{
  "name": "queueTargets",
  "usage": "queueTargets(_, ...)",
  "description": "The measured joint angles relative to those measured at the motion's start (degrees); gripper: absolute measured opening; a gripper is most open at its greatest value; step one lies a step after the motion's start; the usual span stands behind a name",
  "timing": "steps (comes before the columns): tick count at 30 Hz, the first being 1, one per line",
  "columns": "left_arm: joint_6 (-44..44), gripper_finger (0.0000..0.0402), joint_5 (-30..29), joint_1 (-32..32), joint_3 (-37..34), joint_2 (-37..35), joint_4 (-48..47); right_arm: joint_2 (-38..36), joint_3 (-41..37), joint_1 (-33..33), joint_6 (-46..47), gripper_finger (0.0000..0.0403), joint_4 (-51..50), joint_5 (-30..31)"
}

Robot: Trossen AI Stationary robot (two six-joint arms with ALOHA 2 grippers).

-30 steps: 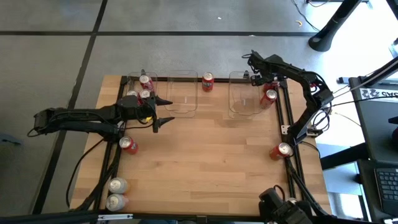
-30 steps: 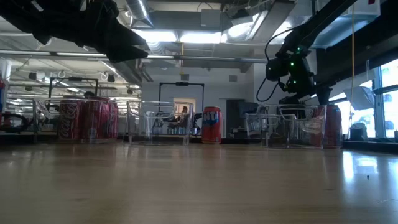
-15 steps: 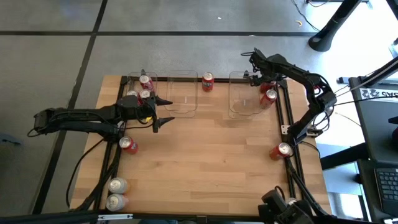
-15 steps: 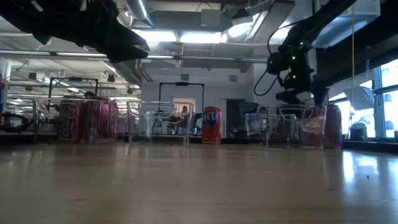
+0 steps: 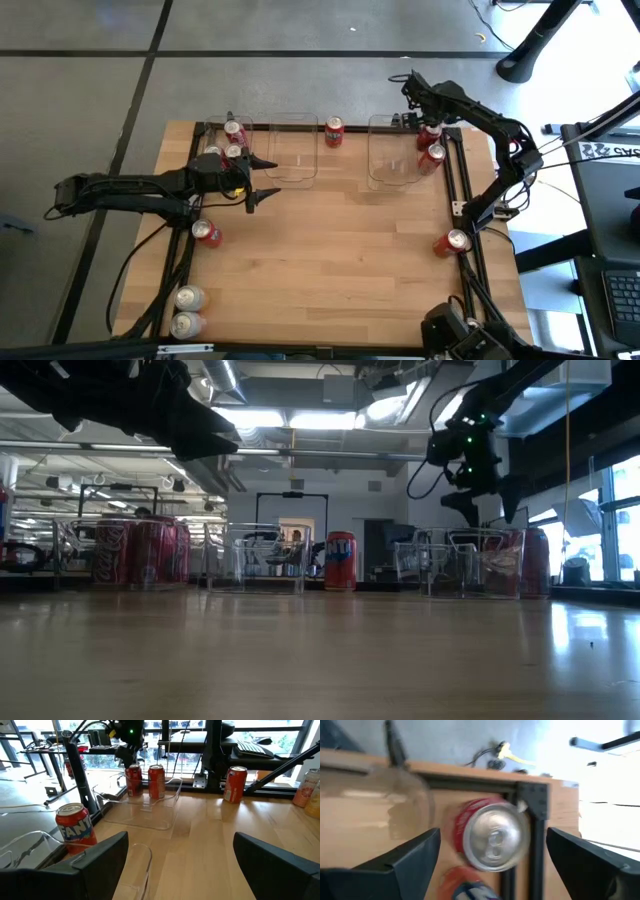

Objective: Sort soda cans
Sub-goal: Put the red soda can into the left transparent bin

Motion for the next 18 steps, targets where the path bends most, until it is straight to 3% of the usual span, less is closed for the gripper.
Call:
queueTargets(9,-0.17,0.0349,0.00,0.00,-0.02,0.00,-0.30,0.80,-1.66,-1.65,3.29,0.0360,0.41,1.92)
queueTargets(13,-0.28,0.0349,0.00,-0.01,-0.02,0.00,-0.27,1.14,-3.38,-1.97,3.52,0.0360,5.71,-2.76)
queueTargets(18,-0.29,0.0349,0.00,-0.02,-0.02,0.00,-0.26,1.25,-4.61,-2.79,4.61,0.0360,5.26,0.03)
